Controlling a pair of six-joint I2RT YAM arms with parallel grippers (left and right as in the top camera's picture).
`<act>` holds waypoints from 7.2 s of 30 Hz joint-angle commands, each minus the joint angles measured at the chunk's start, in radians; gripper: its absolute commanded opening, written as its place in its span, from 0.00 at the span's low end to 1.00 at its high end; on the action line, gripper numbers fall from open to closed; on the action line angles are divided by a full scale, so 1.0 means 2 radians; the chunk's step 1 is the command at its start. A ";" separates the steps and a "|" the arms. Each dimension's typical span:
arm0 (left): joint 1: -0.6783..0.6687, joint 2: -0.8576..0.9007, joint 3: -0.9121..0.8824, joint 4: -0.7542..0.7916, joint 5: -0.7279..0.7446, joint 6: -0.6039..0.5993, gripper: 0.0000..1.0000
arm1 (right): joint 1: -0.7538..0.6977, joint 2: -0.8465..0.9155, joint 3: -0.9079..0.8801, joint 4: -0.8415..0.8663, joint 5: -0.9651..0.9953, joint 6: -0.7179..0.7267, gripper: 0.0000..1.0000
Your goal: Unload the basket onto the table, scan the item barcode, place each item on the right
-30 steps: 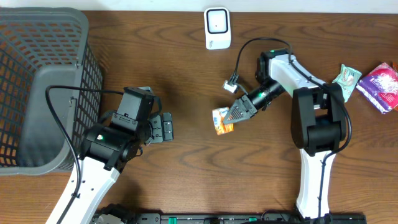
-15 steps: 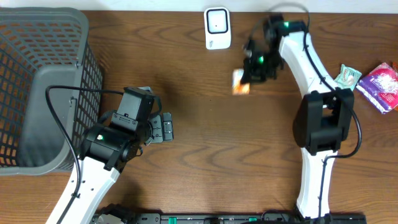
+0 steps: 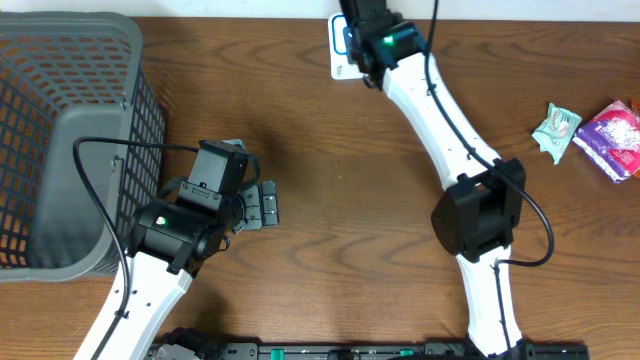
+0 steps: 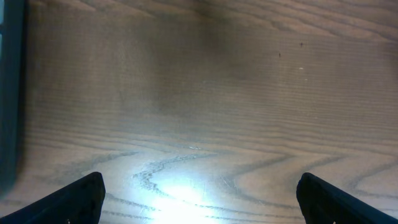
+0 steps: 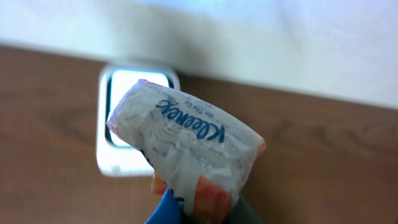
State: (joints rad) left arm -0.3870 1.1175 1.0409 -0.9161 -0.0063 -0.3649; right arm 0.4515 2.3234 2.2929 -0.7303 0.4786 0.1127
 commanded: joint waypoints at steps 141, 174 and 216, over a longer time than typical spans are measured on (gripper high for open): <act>0.002 0.001 0.001 -0.002 -0.002 0.006 0.98 | -0.152 -0.777 -0.723 -0.150 -0.338 0.152 0.99; 0.002 0.001 0.001 -0.002 -0.002 0.006 0.98 | -0.232 -1.159 -1.139 0.407 -0.358 0.023 0.99; 0.002 0.001 0.001 -0.002 -0.002 0.006 0.98 | -0.229 -1.159 -1.144 0.330 -0.300 -0.072 0.99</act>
State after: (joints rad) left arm -0.3870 1.1175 1.0401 -0.9165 -0.0063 -0.3649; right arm -0.0235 0.0120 0.0078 -0.0631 -0.1364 -0.0128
